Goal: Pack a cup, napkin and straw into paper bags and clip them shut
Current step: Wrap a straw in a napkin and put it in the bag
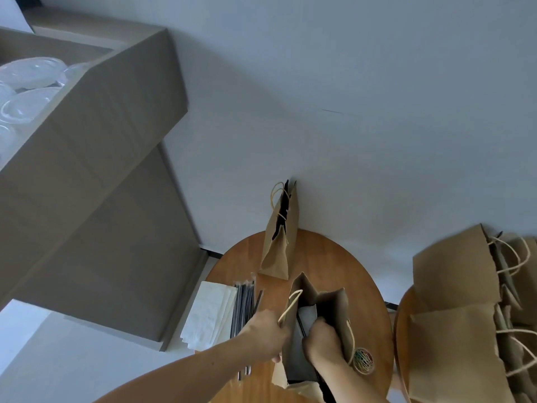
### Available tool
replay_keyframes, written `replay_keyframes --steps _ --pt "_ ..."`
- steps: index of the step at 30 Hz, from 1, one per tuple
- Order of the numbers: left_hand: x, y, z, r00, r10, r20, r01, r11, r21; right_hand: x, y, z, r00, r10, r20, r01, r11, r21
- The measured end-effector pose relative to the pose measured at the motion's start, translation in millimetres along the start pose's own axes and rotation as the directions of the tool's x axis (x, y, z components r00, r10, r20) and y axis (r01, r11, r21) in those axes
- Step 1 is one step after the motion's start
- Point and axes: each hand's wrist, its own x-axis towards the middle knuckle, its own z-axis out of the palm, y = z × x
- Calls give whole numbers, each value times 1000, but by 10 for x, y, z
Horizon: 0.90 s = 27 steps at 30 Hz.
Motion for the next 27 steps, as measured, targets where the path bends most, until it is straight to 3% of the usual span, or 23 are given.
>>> replay_keyframes --steps 5,9,12,14,16,20,22,24,27 --pt "40 58 29 999 51 -2 -51 998 45 -219 -191 -358 981 -184 -63 185 983 -3" --pt "8 127 86 992 121 -40 -120 992 29 -405 -190 -861 916 -305 -259 326 945 40" --pt "-62 173 82 983 183 22 -183 983 8 -458 35 -1145 873 -274 -404 327 943 67" --pt "-104 157 95 976 188 109 -188 982 -18 -441 238 -1185 925 -187 -330 238 964 121" --pt "-134 120 140 965 152 216 -142 988 -59 -438 371 -1088 985 -98 -144 133 958 256" --pt "-155 101 322 940 128 315 -128 992 -19 -522 378 -807 983 -46 178 -88 735 672" --pt "-169 150 439 960 135 245 -144 989 18 -534 322 -737 978 -80 192 -97 641 761" --pt "-132 195 596 986 140 93 -155 972 176 -539 276 -694 982 -104 158 -63 611 789" --pt "-71 281 779 975 115 -191 -29 914 404 -523 314 -655 983 -154 96 15 594 804"
